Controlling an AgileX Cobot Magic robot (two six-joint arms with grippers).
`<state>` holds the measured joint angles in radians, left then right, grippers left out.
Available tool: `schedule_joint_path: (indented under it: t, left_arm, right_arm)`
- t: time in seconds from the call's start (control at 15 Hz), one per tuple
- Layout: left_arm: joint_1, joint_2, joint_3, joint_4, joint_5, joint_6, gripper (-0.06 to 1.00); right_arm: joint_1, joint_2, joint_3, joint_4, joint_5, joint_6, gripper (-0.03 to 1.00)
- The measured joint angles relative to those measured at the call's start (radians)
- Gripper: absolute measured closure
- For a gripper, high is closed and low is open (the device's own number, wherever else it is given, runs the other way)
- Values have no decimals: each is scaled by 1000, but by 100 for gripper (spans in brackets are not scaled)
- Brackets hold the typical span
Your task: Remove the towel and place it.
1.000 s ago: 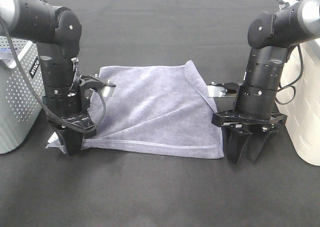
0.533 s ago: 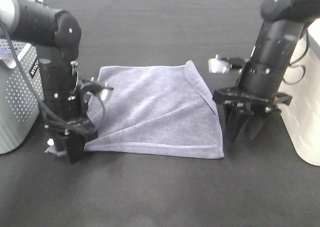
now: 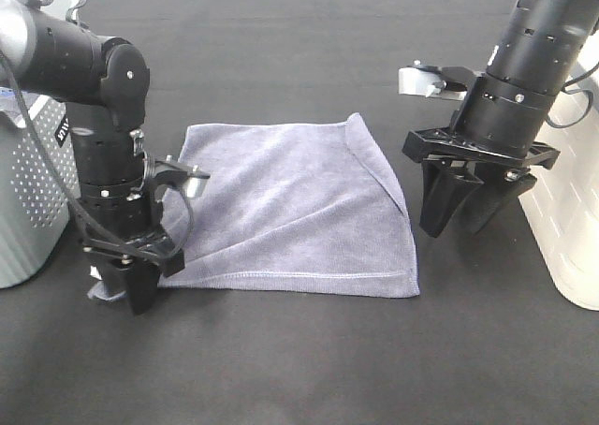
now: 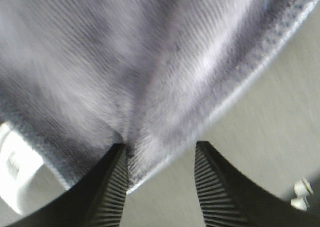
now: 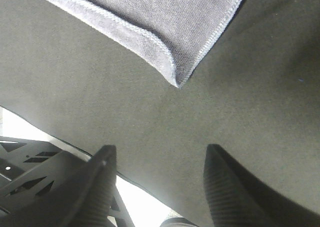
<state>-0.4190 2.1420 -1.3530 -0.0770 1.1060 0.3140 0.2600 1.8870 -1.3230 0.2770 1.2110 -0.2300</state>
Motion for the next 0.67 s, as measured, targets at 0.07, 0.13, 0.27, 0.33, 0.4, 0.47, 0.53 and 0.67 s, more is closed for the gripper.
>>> schedule_joint_path:
  t: [0.07,0.13,0.27,0.33,0.4,0.47,0.53,0.67]
  left_arm:
    - [0,0,0,0,-37,0,51]
    - [0,0,0,0,-68,-1,50]
    - [0,-1,1,0,-92,-1,48]
    - [0,-13,3,1,-92,-1,48]
    - [0,-32,4,1,-92,-1,48]
    - [0,-57,4,1,-90,-1,48]
    - [0,-87,4,1,-74,-1,48]
    - [0,-136,4,-1,-2,-1,48]
  right_arm:
    - [0,-1,0,0,0,0,44]
    - [0,-1,0,0,0,0,44]
    - [0,-1,0,0,0,1,44]
    - [0,-1,0,0,0,1,44]
    - [0,-1,0,0,0,1,44]
    - [0,-1,0,0,0,1,44]
    - [0,-1,0,1,0,-2,44]
    - [0,-2,0,16,0,-13,44]
